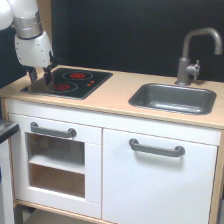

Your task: Place the pot in the sink

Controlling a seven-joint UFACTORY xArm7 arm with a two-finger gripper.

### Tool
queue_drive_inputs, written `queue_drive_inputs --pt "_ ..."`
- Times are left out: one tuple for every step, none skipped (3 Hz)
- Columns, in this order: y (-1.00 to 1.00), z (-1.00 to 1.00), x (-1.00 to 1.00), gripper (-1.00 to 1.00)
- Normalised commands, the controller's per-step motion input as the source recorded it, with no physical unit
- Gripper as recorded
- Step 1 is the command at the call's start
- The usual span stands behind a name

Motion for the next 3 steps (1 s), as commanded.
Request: queue_drive_inputs --pt "0.05 -1.00 0.17 0.78" --pt "0.05 -1.00 -0.24 1.00" --pt "0.00 -1.00 0.11 1.00"
